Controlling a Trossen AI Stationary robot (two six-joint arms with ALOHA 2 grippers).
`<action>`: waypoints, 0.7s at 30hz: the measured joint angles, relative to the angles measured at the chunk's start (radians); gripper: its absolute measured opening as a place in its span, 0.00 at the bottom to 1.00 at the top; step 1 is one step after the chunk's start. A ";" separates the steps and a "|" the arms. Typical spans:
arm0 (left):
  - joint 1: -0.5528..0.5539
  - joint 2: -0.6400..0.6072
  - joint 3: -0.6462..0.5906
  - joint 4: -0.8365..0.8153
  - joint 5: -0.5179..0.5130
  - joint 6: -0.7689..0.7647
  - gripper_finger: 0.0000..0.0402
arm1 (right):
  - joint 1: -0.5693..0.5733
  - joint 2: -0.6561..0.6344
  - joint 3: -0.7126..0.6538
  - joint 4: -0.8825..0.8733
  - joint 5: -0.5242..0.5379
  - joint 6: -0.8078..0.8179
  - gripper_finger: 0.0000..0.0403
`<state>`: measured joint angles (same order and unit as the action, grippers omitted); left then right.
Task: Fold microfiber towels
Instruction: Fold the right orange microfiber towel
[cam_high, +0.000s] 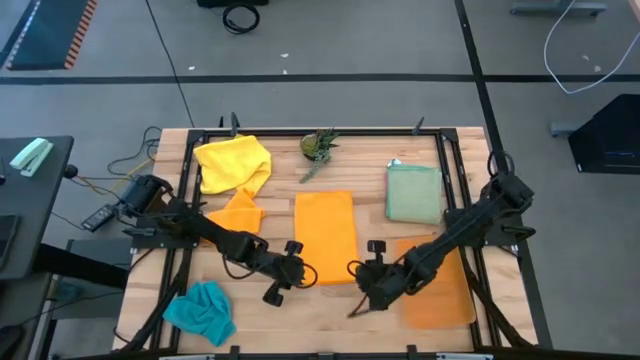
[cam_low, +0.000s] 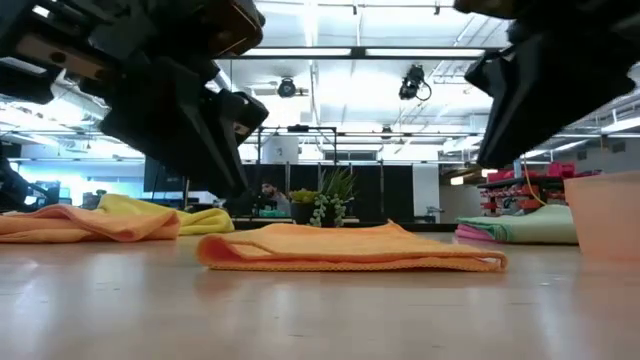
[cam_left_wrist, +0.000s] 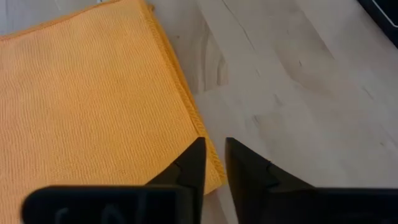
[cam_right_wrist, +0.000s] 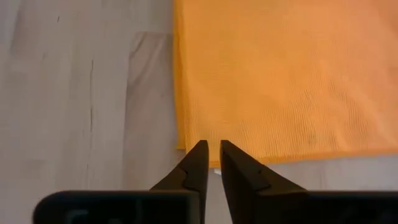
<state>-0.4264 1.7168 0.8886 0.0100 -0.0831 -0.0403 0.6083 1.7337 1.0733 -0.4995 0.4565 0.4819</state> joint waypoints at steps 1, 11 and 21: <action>-0.002 0.000 0.000 -0.001 -0.001 0.000 0.20 | 0.004 0.007 0.000 0.009 0.003 -0.004 0.14; -0.003 0.072 0.000 0.021 -0.007 -0.034 0.42 | 0.011 0.046 -0.005 0.019 0.014 -0.088 0.33; 0.011 0.077 0.001 -0.001 -0.012 -0.054 0.42 | 0.010 0.046 -0.071 0.039 0.015 -0.084 0.39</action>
<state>-0.4150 1.7939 0.8894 0.0090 -0.0951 -0.0940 0.6186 1.7798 1.0023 -0.4605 0.4711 0.3980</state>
